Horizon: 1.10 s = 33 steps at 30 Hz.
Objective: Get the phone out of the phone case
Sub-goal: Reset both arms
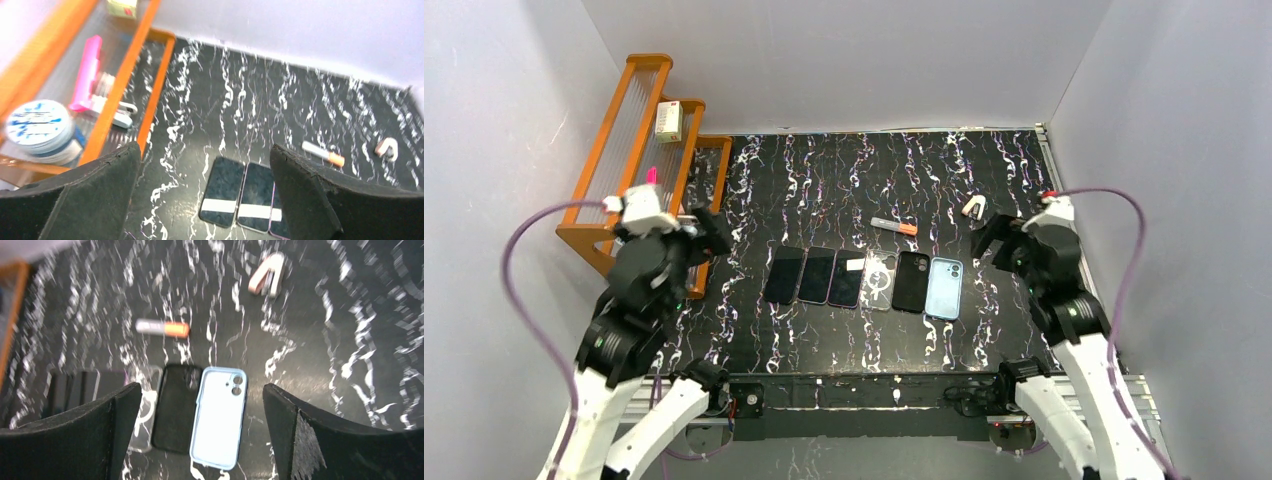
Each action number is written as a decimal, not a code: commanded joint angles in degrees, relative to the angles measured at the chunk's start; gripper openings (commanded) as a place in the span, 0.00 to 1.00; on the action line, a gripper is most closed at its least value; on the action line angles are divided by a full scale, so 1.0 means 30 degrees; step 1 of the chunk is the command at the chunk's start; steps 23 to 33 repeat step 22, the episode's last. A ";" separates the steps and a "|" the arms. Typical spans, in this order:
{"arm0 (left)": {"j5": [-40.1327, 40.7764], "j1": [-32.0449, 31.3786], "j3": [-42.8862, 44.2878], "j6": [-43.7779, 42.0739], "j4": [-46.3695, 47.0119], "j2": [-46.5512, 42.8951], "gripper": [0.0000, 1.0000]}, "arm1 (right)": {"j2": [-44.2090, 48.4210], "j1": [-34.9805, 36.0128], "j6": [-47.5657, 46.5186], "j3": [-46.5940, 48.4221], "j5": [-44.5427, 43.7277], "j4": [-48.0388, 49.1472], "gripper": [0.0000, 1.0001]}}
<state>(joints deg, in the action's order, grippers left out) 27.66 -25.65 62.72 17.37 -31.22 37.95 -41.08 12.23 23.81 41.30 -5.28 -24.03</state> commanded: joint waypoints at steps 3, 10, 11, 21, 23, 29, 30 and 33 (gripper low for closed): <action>0.3169 0.0024 -0.1337 -0.1396 0.1198 -0.5148 0.98 | 0.6132 -0.0008 -0.0688 0.0846 -0.5080 -0.0760 0.99; 0.4361 0.0010 -0.1451 -0.1586 0.1230 -0.6056 0.98 | 1.0472 -0.0008 -0.1693 0.0366 -0.6875 0.0212 0.99; 0.4322 -0.0004 -0.1508 -0.1568 0.1281 -0.6063 0.98 | 1.0789 -0.0005 -0.1840 0.0316 -0.6915 0.0290 0.99; 0.4510 0.0011 -0.1842 -0.1451 0.1506 -0.6117 0.98 | 1.1291 -0.0015 -0.2411 0.0436 -0.7564 0.0048 0.99; 0.4497 0.0008 -0.1850 -0.1460 0.1542 -0.6158 0.98 | 1.1302 -0.0016 -0.2417 0.0380 -0.7547 0.0120 0.99; 0.4497 0.0008 -0.1850 -0.1460 0.1542 -0.6158 0.98 | 1.1302 -0.0016 -0.2417 0.0380 -0.7547 0.0120 0.99; 0.4497 0.0008 -0.1850 -0.1460 0.1542 -0.6158 0.98 | 1.1302 -0.0016 -0.2417 0.0380 -0.7547 0.0120 0.99; 0.4497 0.0008 -0.1850 -0.1460 0.1542 -0.6158 0.98 | 1.1302 -0.0016 -0.2417 0.0380 -0.7547 0.0120 0.99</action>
